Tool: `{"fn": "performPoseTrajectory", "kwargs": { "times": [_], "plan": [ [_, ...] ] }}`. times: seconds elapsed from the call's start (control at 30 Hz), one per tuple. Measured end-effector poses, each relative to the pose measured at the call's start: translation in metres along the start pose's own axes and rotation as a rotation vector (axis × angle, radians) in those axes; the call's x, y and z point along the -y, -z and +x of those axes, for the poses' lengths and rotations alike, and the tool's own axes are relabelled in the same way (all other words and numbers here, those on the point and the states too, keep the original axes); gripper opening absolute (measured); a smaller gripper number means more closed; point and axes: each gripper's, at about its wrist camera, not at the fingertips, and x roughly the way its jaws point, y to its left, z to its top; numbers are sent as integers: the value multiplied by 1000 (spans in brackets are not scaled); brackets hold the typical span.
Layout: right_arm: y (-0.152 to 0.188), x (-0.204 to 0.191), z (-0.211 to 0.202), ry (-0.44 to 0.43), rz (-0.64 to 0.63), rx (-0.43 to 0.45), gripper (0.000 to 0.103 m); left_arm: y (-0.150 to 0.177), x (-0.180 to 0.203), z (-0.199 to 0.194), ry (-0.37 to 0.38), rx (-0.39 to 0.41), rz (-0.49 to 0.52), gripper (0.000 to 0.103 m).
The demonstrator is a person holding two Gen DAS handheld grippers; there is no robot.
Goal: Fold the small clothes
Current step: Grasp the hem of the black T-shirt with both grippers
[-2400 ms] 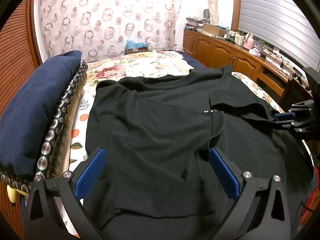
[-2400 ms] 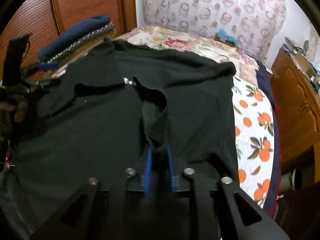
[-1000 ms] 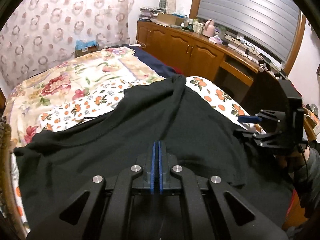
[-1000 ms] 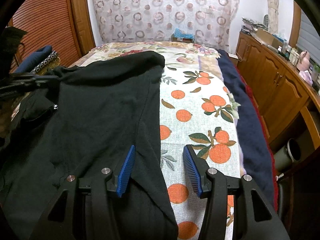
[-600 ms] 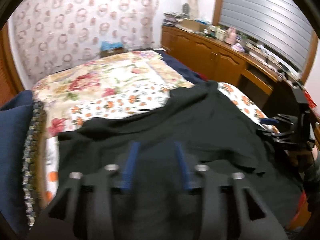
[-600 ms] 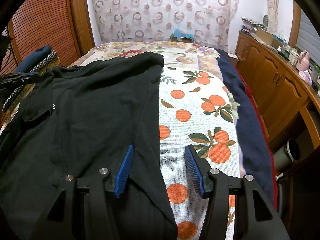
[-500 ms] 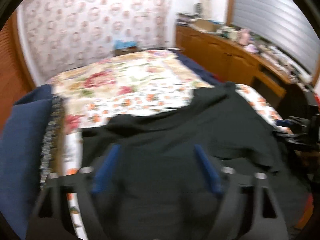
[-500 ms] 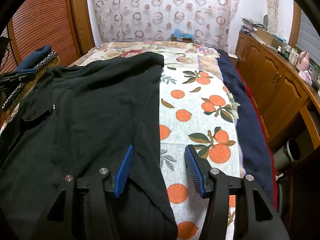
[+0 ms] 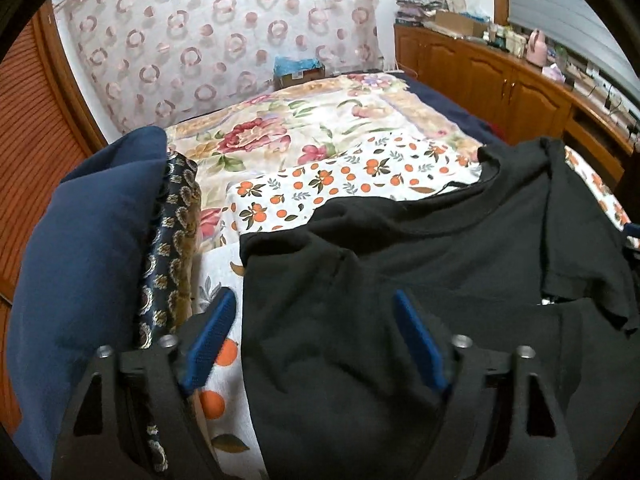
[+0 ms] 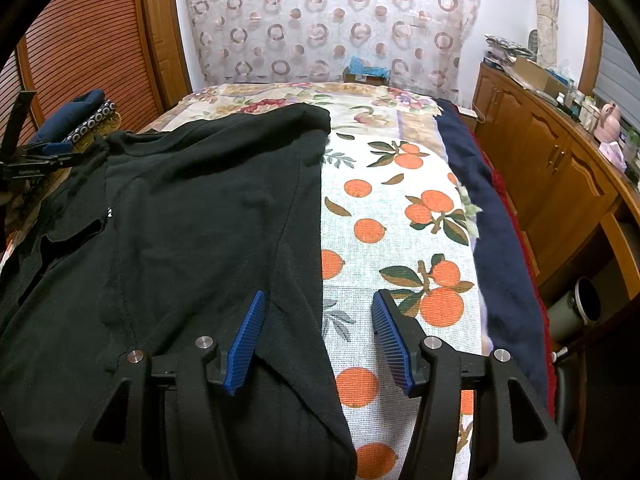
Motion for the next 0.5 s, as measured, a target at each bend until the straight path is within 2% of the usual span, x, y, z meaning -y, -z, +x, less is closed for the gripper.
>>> {"fn": "performPoseTrajectory", "kwargs": {
  "times": [0.07,0.23,0.33,0.4,0.43,0.47,0.5],
  "plan": [
    [0,0,0,-2,-4,-1,61,-1,-3,4,3,-17,-2,66],
    [1,-3,-2,4,-15,-5,62,-3,-11,18,1,-54,-27,60],
    [-1,0,-3,-2,-11,-5,62,-4,-11,21,1,-66,-37,53],
    [-5,2,-5,-42,-4,6,62,-4,-9,21,9,-71,-40,43],
    [-9,4,-7,-49,-5,17,62,-3,-9,22,11,-75,-39,28],
    [-15,3,-8,-41,-7,27,62,-3,-8,21,26,-77,-36,6],
    [-22,3,-10,-35,-17,39,62,-2,-6,17,44,-71,-29,6]
  ]
}}
